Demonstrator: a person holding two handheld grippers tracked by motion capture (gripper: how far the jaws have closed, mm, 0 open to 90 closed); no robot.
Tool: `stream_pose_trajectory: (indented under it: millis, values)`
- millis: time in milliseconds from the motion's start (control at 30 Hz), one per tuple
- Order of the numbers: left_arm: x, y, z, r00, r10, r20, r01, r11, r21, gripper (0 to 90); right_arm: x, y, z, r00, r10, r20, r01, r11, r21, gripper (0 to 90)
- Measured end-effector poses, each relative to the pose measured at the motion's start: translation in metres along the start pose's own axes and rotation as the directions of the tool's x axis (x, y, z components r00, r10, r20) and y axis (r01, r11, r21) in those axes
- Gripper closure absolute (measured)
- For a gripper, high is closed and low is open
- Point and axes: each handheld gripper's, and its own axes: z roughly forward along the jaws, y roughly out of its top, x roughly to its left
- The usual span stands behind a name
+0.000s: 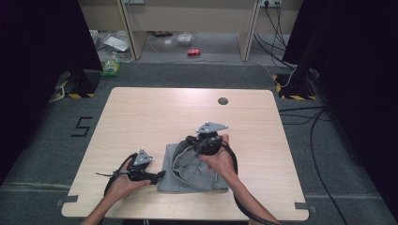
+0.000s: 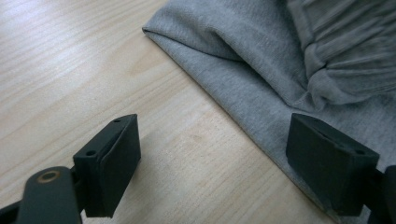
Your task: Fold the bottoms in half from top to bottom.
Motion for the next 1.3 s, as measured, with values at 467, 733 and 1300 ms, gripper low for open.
stream_pose_trajectory:
  millis: [467, 733, 1300]
  values:
    - [0.000, 0.000, 0.000, 1.0000, 0.002, 0.004, -0.002, 1.0000, 0.000, 17.0, 0.033, -0.082, -0.080, 0.9996, -0.024, 0.016, 0.024, 0.999, -0.024, 89.0]
    - [0.002, 0.001, 0.000, 0.9999, 0.004, 0.012, -0.005, 1.0000, 0.004, 17.3, 0.030, -0.096, -0.086, 0.9981, -0.021, 0.058, 0.020, 1.000, 0.019, 71.9]
    - [0.000, 0.037, -0.005, 0.9979, -0.059, 0.025, 0.061, 0.9961, -0.063, 20.2, 0.035, -0.088, -0.047, 0.9711, -0.201, 0.128, 0.189, 0.976, 0.104, 85.3]
